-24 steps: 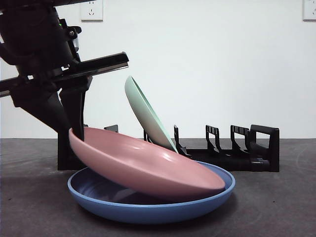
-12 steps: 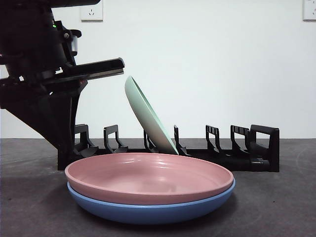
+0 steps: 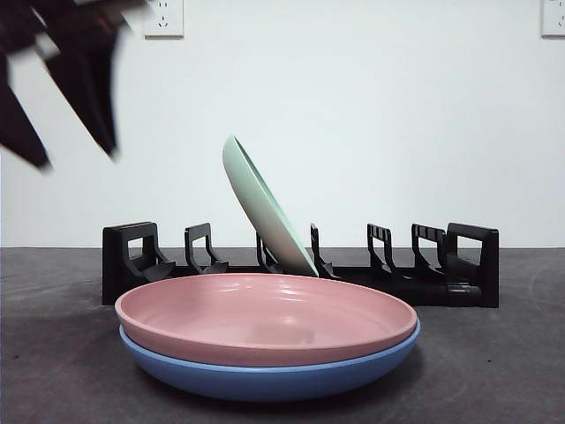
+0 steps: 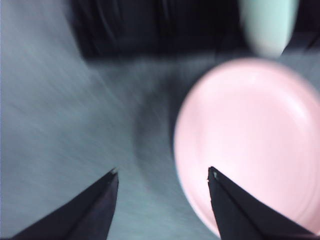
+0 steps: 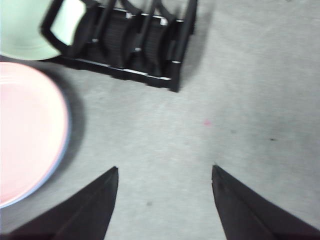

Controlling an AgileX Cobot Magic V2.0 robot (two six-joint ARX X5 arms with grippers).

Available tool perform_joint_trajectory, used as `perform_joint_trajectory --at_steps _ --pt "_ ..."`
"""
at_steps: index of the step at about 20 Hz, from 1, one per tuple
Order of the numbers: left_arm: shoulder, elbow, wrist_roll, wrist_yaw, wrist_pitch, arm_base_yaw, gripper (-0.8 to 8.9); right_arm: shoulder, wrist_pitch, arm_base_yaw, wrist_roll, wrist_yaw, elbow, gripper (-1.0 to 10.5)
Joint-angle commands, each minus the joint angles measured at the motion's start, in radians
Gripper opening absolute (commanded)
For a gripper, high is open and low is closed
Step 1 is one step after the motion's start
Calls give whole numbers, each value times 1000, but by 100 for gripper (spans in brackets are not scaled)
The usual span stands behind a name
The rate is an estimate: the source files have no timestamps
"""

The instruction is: Place the plate

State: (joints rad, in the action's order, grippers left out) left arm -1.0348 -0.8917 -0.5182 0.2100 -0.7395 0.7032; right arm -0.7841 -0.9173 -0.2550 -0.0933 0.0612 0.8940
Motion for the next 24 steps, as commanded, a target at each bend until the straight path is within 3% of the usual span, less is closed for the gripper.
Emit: perform_joint_trajectory --at_steps 1,5,8,14,17,19,24 --pt "155 -20 129 7 -53 -52 286 -20 6 -5 2 80 13 295" --pt "438 -20 221 7 -187 -181 280 -148 5 -5 -56 263 58 295" --pt "607 -20 222 8 -312 -224 280 -313 -4 -32 -57 357 179 295" --pt "752 -20 185 63 -375 -227 280 -609 21 -185 -51 345 534 295" --pt "747 -20 184 64 -376 -227 280 -745 38 -268 -53 261 696 295" --pt "747 -20 164 64 -375 -227 280 -838 46 -305 -55 220 789 295" --pt "747 -20 126 65 -376 -227 280 -1030 64 -345 -83 207 943 295"
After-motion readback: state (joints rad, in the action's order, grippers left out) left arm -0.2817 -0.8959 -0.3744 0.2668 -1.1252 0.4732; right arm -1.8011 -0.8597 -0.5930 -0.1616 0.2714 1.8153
